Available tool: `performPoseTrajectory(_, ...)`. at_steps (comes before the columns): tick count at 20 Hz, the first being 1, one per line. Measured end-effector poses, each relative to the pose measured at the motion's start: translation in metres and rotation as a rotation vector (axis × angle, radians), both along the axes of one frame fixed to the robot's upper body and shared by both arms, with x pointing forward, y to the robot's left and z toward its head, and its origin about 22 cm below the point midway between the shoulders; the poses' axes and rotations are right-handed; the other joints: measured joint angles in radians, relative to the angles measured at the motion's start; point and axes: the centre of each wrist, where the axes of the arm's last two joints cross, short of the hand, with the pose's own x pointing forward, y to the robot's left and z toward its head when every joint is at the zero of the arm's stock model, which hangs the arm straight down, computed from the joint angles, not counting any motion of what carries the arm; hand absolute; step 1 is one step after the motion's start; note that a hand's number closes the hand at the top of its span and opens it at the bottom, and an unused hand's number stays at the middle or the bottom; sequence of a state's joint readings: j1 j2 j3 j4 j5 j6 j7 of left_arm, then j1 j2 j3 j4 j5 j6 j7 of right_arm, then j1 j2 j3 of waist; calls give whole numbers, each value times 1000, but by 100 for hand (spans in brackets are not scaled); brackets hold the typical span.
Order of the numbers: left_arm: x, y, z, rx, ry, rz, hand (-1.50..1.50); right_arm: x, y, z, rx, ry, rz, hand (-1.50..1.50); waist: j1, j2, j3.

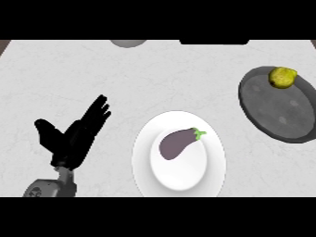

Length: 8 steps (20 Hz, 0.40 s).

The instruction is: Pick the pear from the plate and place it in the pan

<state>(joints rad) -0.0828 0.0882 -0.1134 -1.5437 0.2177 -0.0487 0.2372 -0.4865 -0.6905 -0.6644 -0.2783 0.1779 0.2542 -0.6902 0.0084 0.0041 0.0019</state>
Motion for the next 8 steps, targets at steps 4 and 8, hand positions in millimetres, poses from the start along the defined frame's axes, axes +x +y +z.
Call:
performPoseTrajectory(4, -4, 7, -3, -2, 1, 1, 0, -20, -16, 5, 3, -1, 32, -150, -4, -3, -1)
performPoseTrajectory(8, -7, 9, -7, -2, 4, 2, 0, -33, -20, -1, 4, -5, 55, -150, -6, -3, -1)
